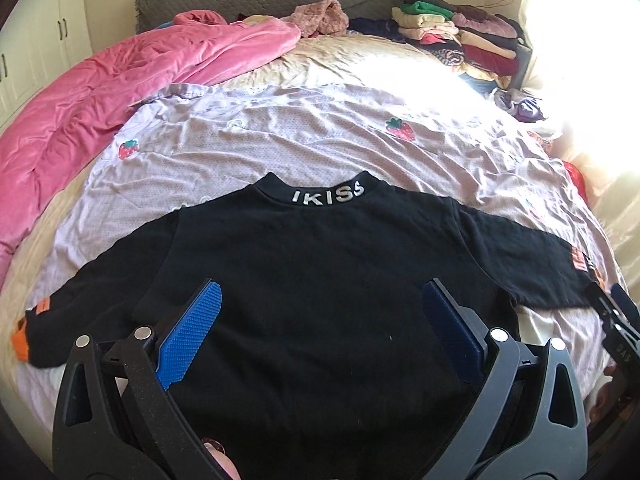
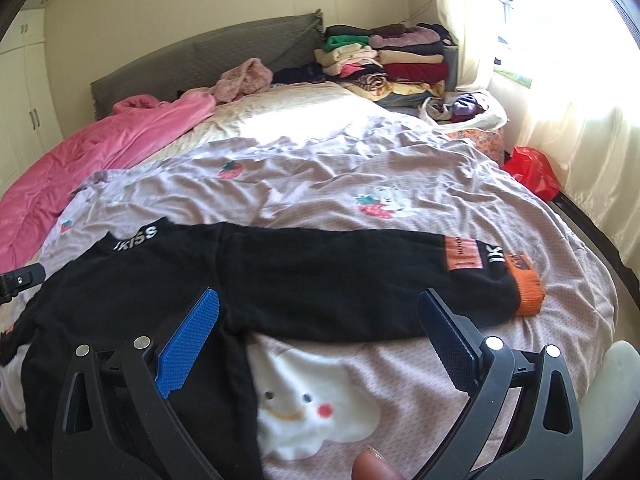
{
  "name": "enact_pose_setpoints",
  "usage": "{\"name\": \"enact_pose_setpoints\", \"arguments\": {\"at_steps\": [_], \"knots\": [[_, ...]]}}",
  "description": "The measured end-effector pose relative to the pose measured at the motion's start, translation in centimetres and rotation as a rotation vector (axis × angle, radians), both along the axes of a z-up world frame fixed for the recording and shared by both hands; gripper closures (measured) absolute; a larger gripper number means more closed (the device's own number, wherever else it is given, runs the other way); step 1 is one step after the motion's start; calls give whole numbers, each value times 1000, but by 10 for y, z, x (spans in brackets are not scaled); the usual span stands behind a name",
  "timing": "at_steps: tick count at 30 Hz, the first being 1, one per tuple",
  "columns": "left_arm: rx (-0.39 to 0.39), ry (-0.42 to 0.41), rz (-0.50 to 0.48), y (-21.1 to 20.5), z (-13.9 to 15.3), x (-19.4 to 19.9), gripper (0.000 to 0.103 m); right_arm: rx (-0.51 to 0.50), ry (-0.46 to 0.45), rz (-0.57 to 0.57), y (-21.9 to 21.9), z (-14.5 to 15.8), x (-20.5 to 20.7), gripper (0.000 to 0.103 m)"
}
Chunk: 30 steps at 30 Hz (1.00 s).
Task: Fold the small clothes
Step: 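Move the right gripper to the orange sleeve cuff and close on it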
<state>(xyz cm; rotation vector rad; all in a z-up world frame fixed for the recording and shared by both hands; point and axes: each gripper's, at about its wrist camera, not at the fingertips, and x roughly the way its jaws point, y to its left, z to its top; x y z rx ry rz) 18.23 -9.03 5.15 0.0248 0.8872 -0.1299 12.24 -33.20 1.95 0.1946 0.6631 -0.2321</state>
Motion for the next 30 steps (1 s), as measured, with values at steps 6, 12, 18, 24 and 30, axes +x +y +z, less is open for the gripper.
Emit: {"name": "enact_pose_setpoints", "arguments": {"at_steps": [6,12,18,24,30], "knots": [[1,16,9,-5,-2,22,9,9,15,-88,-38,-6,9,4],[0,7,12,-10,-3,42,9,42,44,-174,-78,-19,14,4],[-4,9,24,-14,-19,56,9,42,83,-246,-117,-34,16,4],[2,28,8,-20,-55,59,9,31,112,-291,-141,-46,11,4],[1,23,-22,-30,-82,52,9,61,133,-320,-165,-60,7,4]]}}
